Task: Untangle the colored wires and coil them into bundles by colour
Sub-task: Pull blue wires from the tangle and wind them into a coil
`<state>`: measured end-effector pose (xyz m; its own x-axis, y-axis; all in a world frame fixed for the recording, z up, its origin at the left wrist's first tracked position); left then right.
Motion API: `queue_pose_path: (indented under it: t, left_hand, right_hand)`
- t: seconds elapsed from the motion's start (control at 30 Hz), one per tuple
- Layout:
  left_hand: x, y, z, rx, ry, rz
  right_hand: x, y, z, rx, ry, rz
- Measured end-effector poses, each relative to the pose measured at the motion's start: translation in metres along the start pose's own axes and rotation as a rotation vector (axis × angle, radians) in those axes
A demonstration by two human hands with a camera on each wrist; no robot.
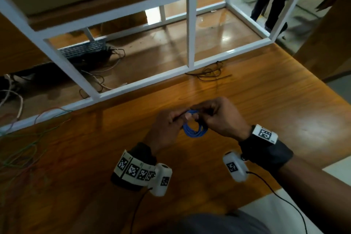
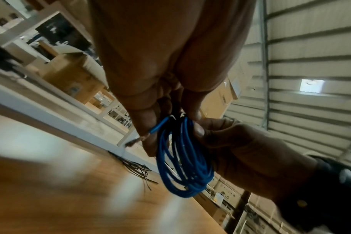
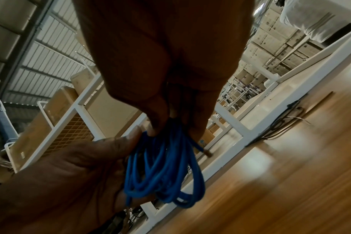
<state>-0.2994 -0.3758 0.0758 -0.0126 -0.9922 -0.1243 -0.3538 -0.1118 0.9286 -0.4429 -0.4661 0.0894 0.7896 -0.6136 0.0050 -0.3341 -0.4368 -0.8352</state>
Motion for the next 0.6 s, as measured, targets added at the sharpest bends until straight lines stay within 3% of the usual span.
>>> queue_pose_path:
  t: [0.13, 0.33, 0.47, 0.6]
  left_hand:
    - [0.024, 0.0, 0.007, -0.1, 0.037, -0.051]
    - [0.05, -0.016, -0.003, 0.042, 0.074, -0.06]
    - [0.059, -0.04, -0.021, -0.036, 0.273, -0.117]
    - [0.068, -0.065, -0.038, -0.054, 0.395, -0.19]
  right_hand:
    - [0.012, 0.019, -0.013, 0.035, -0.047, 0.004]
    - [0.037, 0.048, -0.031, 0.086, -0.139, 0.021]
    - [0.068, 0.084, -0.067, 0.053, -0.088, 0.094]
    - [0.118, 0.133, -0.113, -0.163, -0.004, 0.206]
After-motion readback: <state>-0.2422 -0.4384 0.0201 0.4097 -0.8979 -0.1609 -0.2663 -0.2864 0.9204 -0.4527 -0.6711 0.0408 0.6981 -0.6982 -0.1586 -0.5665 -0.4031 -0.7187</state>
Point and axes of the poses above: each hand's wrist, its own x-axis towards the middle knuckle, its own z-axis out of the palm, y = z × x, the point moved 6 cm from there along x, towards the middle knuckle, and after that the axes turned 8 degrees about -y, right-handed, at the moved point
